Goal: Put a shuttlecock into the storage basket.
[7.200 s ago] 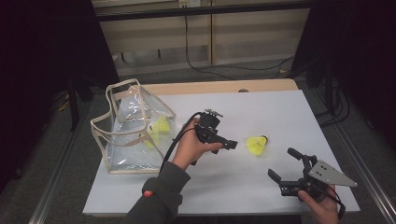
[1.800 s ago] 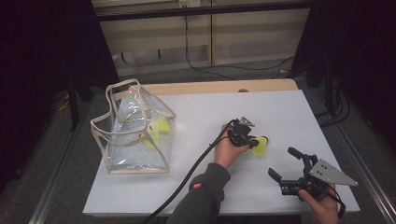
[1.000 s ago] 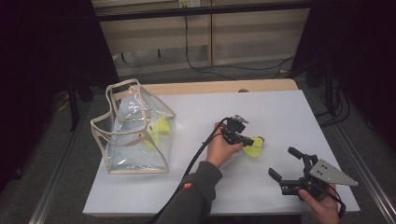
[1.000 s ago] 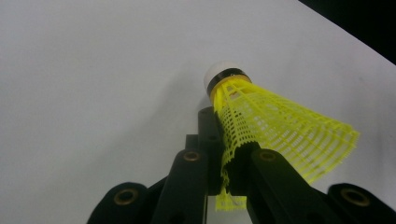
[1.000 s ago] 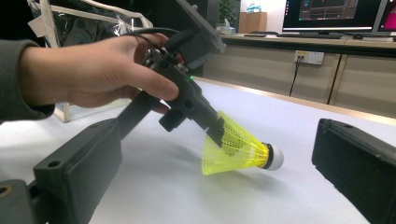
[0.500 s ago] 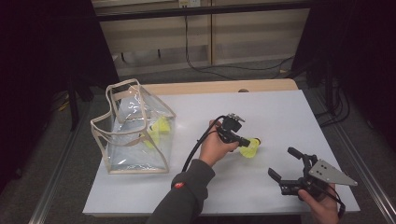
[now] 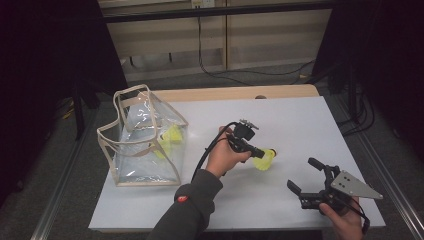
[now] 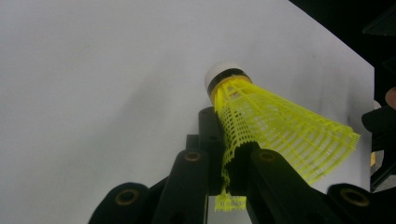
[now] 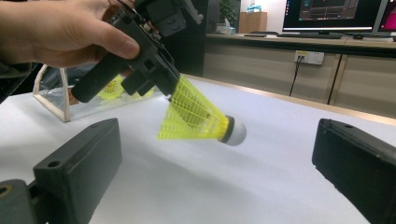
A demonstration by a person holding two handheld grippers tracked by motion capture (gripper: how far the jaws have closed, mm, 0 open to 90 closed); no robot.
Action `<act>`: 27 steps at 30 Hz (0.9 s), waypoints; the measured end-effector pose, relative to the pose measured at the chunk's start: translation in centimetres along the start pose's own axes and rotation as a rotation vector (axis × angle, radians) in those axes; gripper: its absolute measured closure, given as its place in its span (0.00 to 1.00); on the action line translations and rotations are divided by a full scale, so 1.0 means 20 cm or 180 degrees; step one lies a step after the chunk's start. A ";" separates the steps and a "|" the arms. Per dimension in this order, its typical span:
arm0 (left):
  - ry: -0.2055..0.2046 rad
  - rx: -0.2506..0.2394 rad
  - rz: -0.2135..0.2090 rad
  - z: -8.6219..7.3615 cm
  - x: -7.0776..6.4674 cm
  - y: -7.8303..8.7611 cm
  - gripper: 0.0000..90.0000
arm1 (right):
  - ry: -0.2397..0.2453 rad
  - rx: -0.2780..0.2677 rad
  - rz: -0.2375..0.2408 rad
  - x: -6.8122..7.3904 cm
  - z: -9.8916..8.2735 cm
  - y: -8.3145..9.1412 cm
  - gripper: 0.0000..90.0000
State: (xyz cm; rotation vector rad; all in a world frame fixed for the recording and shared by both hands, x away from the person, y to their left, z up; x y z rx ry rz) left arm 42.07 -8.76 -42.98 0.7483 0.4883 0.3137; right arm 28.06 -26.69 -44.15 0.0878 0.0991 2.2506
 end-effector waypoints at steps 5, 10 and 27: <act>0.0026 0.0029 -0.0002 0.00 0.00 0.05 0.98 | 0.0010 -0.0002 -0.0002 0.00 0.00 0.00 0.01; 0.0004 0.0055 0.0003 0.00 0.01 0.08 0.98 | 0.0009 -0.0002 0.0002 0.00 0.00 0.00 0.01; 0.0016 0.0147 0.0034 0.00 0.02 0.18 0.98 | 0.0009 -0.0003 0.0000 0.00 0.00 0.00 0.01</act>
Point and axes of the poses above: each handheld gripper's, and its own axes: y roughly backward along the jaws, z roughly out of its top, x roughly to its left, the point moved 5 cm from there along -y, roughly forward along the jaws, and after that the axes turned 4 degrees about z, right-handed, at the moved point
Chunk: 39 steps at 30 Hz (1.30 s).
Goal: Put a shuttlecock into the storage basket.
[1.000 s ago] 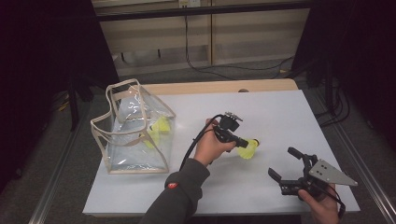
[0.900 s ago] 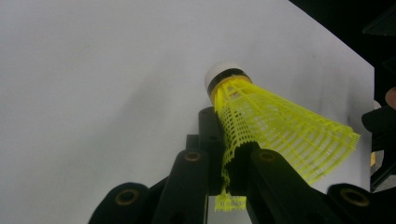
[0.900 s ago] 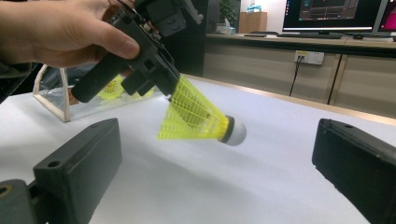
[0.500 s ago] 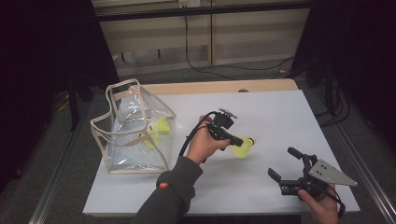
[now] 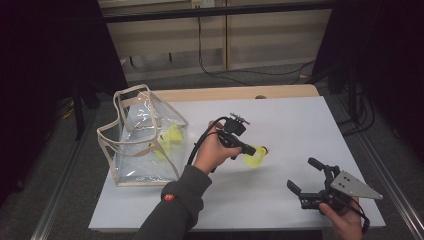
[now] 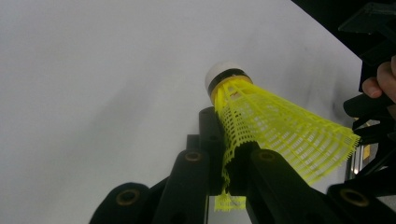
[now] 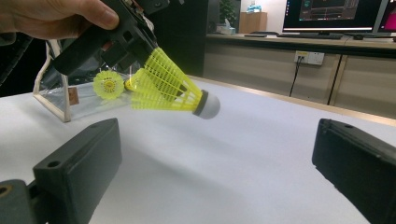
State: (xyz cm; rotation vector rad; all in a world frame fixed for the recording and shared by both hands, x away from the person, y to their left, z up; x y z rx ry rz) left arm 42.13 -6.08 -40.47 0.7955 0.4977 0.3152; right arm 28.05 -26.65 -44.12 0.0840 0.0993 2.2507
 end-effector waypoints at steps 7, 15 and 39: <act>0.0039 0.0001 -0.0013 0.00 0.01 0.04 0.98 | 0.0012 -0.0006 0.0005 0.00 0.00 0.00 0.01; 0.0064 0.0019 -0.0013 0.01 0.02 0.09 0.98 | 0.0007 -0.0006 0.0008 0.00 0.00 0.00 0.01; 0.0110 0.0123 0.0039 0.01 0.04 0.20 0.98 | 0.0001 0.0002 -0.0004 0.00 0.00 0.00 0.01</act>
Point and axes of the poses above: each handheld gripper's, and its own axes: y roughly backward along the jaws, z roughly out of its top, x roughly to its left, the point moved 5 cm from there along -y, roughly forward along the jaws, and after that the axes turned 4 degrees about z, right-handed, at the moved point
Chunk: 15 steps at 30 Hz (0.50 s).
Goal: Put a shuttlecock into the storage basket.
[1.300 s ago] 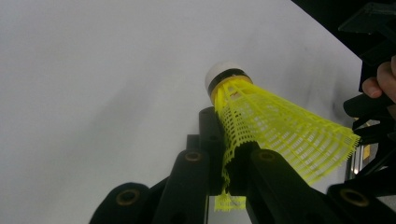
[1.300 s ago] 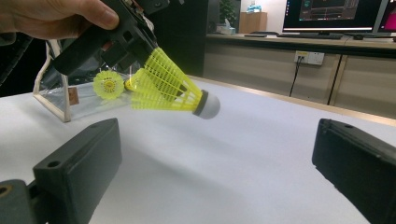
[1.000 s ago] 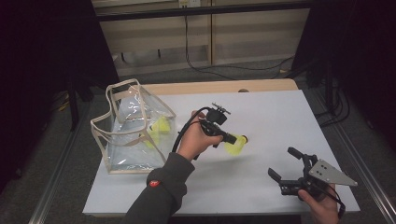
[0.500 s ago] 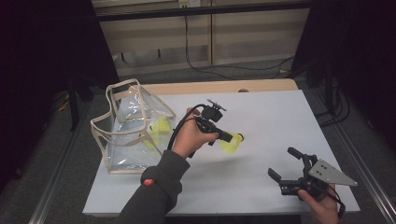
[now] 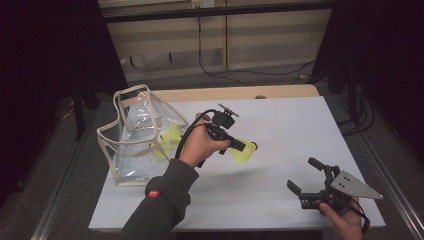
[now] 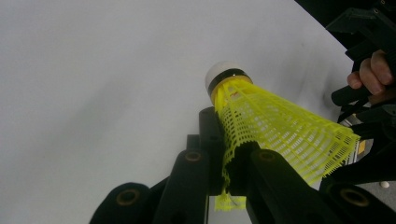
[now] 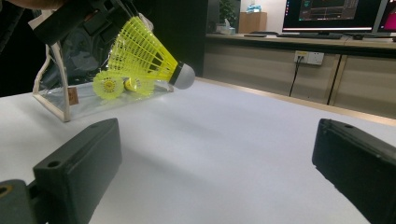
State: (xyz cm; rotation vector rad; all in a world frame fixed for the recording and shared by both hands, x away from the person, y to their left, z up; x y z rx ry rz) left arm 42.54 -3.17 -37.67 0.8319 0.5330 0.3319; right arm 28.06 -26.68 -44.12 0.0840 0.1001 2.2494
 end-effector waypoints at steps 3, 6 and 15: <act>-0.0009 0.0023 -0.0001 0.00 0.01 0.02 0.98 | 0.0001 -0.0002 0.0011 0.00 0.00 0.00 0.01; 0.0001 0.0038 0.0016 0.00 0.01 0.04 0.98 | 0.0000 0.0003 0.0004 0.00 0.00 0.00 0.01; 0.0023 0.0045 0.0046 0.01 0.02 0.09 0.98 | -0.0001 0.0000 0.0007 0.00 0.00 0.00 0.01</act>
Point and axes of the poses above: each handheld gripper's, and its own axes: y roughly backward along the jaws, z roughly out of its top, x roughly to its left, the point moved 5 cm from there along -y, roughly forward along the jaws, and after that the axes turned 4 degrees about z, right-handed, at the moved point
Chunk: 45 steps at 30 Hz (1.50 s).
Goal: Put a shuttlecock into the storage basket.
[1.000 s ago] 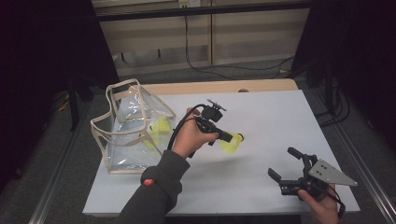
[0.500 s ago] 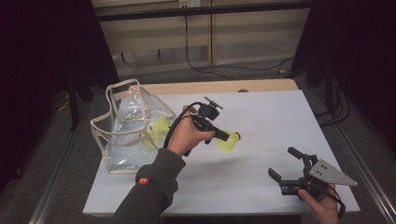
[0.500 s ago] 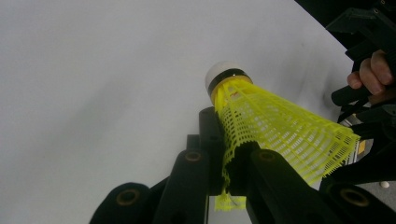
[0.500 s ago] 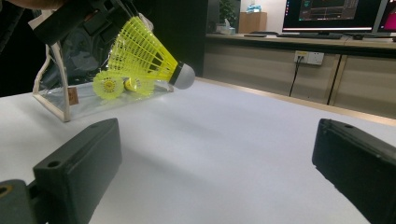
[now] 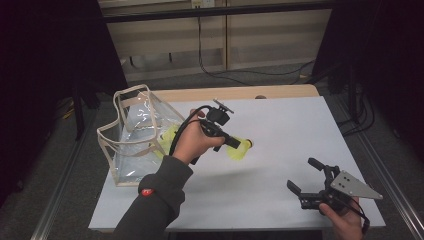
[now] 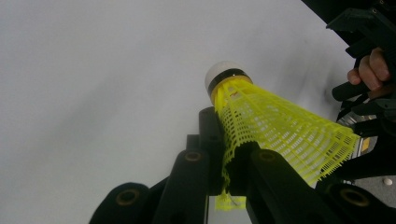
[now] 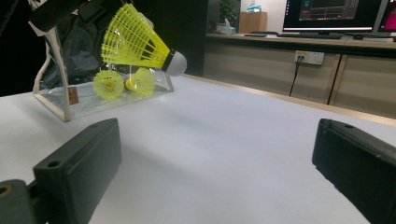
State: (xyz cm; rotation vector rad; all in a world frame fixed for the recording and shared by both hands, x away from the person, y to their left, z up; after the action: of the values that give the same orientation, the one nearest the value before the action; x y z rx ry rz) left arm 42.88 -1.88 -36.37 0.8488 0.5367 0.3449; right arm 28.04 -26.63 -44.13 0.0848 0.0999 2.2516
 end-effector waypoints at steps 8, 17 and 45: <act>-0.0002 0.0016 0.0020 0.00 0.01 0.04 0.98 | 0.0006 -0.0003 -0.0001 0.00 0.00 0.00 0.01; 0.0016 -0.0004 0.0046 0.01 0.02 0.09 0.98 | 0.0009 -0.0011 -0.0003 0.00 0.00 0.00 0.01; 0.0146 -0.0056 0.0099 0.00 0.06 0.24 0.98 | 0.0001 -0.0004 -0.0003 0.00 0.00 0.00 0.01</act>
State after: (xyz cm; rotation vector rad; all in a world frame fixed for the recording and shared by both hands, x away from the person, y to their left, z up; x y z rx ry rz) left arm 43.59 1.67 -33.03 0.8346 0.5628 0.3979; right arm 28.01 -26.63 -44.05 0.0834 0.0986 2.2508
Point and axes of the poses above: each handheld gripper's, and its own axes: y roughly backward along the jaws, z roughly out of its top, x roughly to its left, the point moved 5 cm from there along -y, roughly forward along the jaws, and after that the axes turned 4 degrees about z, right-handed, at the moved point
